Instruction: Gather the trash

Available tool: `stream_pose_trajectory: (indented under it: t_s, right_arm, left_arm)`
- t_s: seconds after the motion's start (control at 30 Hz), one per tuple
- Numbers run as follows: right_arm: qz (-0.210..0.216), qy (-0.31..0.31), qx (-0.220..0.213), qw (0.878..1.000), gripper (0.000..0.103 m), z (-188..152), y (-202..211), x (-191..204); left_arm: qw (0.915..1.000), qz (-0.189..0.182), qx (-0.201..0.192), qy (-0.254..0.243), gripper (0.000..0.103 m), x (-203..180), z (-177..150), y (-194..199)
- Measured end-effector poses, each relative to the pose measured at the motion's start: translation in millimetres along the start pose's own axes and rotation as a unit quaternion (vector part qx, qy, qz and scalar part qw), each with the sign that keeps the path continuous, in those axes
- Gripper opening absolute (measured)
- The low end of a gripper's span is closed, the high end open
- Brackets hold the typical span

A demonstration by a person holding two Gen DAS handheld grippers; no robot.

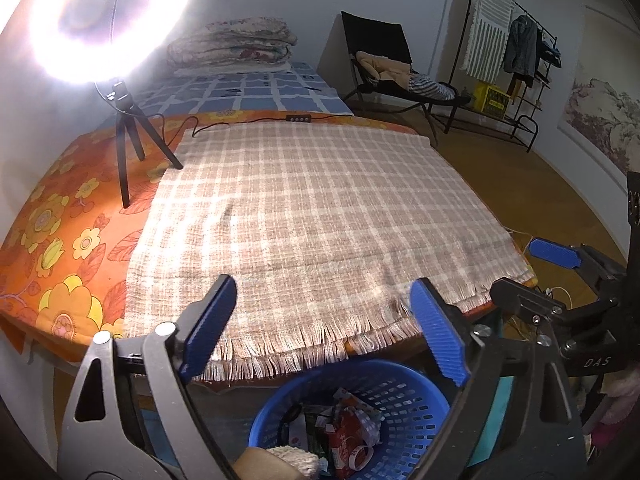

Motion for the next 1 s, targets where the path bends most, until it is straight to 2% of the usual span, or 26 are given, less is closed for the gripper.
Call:
stream_pose_trajectory:
  t_s: [0.23,1.0]
  right_arm:
    - [-0.002,0.004,-0.006,1.000,0.103,4.6,0.4,1.6]
    - [-0.008,0.000,-0.014,1.000,0.103,10.3,-0.4,-2.1]
  left_arm:
    - [0.9998,0.019,-0.009,-0.003,0.102,4.7,3.7,2.9]
    - [0.9997,0.026,-0.002,0.005,0.102,11.1,1.4,0.6]
Point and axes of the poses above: each gripper's, at about its wrist camera, not at the fingertips, and y roughly against the way its jaws point, x to its left, z to its top, the point moved 9 cm from there along -y, roughly the way its jaws point, and after that the axes turned 10 degrees about -x, right-handed, at the moved point
